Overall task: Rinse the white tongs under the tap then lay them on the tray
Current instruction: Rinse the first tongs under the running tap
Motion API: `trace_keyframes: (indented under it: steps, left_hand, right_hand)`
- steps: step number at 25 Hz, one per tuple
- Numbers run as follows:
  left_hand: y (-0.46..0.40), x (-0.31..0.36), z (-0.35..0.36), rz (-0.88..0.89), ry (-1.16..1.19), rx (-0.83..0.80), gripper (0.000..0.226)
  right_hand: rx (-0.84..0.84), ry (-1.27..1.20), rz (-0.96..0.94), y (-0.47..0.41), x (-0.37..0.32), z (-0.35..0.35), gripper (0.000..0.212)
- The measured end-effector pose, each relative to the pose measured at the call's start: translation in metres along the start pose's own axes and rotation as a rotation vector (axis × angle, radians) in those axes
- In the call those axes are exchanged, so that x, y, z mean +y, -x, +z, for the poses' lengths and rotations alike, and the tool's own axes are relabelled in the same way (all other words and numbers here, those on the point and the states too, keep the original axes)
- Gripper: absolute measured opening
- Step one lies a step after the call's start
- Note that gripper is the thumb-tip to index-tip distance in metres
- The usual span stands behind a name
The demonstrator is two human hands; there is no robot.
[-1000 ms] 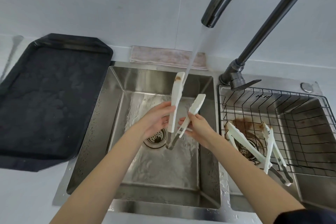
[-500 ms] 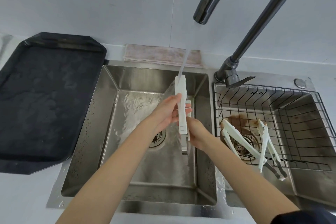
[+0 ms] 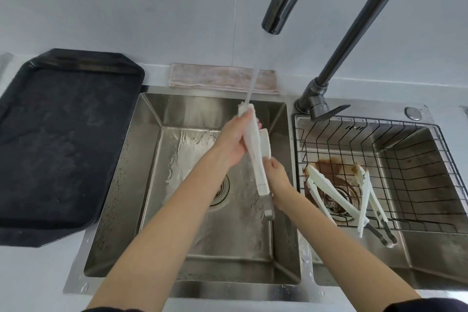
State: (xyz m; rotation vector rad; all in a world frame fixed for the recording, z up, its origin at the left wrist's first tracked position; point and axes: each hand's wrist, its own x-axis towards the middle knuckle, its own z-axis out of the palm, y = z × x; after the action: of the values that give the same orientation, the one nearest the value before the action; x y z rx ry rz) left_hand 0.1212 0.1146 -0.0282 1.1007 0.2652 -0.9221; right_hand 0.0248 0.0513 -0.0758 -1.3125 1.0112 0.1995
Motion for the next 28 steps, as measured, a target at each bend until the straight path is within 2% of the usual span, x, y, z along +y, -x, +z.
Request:
trace_keyframes:
  steps: [3,5,10,15,20,23,25,28]
  left_hand:
    - [-0.004,0.005,-0.009,-0.092,0.074,0.107,0.039]
    - [-0.005,0.006,-0.012,-0.109,0.128,0.130,0.049]
    - [-0.007,0.006,-0.011,-0.053,0.179,0.071,0.040]
    - [-0.011,0.002,-0.015,-0.047,0.186,0.042,0.032]
    - [-0.001,-0.012,-0.008,-0.060,-0.010,0.025,0.042]
    - [0.002,-0.017,-0.013,-0.028,-0.183,0.023,0.026]
    - [0.003,-0.017,-0.021,-0.017,-0.265,0.037,0.033]
    - [0.002,-0.014,-0.036,-0.004,-0.218,0.078,0.046]
  right_hand:
    - [0.119,0.018,-0.184,0.008,-0.007,0.001,0.019]
    - [0.200,0.023,-0.279,0.014,-0.010,0.001,0.017]
    - [0.292,-0.094,-0.418,0.028,-0.013,0.000,0.019]
    - [0.384,-0.066,-0.479,0.035,-0.015,-0.007,0.017]
    - [0.361,-0.006,-0.539,0.042,-0.019,-0.005,0.014]
    - [0.353,0.100,-0.591,0.040,-0.019,-0.001,0.028]
    - [0.335,0.124,-0.601,0.035,-0.019,0.001,0.033]
    - [0.272,0.131,-0.605,0.029,-0.023,0.008,0.034]
